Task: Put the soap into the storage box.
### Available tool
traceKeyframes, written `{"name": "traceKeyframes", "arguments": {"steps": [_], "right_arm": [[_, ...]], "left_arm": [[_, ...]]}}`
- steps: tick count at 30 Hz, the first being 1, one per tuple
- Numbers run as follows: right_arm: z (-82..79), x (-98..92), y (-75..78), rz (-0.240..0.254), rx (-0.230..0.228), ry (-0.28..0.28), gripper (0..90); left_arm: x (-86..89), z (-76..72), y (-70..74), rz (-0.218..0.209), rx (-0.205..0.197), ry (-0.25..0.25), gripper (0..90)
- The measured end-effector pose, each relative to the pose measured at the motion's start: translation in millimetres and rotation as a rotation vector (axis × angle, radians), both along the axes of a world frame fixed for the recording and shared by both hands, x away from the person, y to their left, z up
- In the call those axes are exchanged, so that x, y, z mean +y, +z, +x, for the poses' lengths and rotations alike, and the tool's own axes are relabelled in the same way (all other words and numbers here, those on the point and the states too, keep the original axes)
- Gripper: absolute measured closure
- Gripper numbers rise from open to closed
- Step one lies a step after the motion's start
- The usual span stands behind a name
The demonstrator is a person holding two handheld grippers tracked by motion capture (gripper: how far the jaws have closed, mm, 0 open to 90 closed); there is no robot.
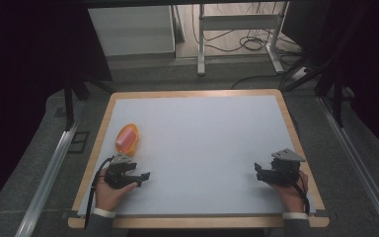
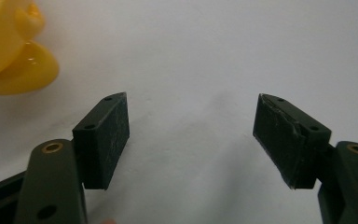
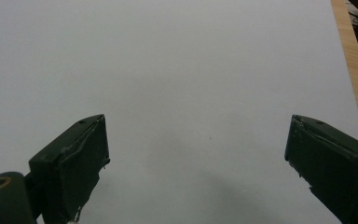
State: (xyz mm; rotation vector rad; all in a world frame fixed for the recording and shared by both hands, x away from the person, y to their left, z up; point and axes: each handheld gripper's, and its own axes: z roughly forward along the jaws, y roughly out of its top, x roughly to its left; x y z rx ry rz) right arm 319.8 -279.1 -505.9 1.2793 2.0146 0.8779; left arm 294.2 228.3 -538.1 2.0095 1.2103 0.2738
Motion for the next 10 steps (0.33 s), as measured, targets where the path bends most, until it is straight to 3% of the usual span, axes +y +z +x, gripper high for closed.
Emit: {"name": "traceKeyframes", "arguments": {"steps": [10], "right_arm": [[-1.9,5.2,-0.7,-0.015,0.002,0.022,5.8]], "left_arm": [[-4.3,2.6,2.4,0.002,-0.008,-0.002,26.9]]}}
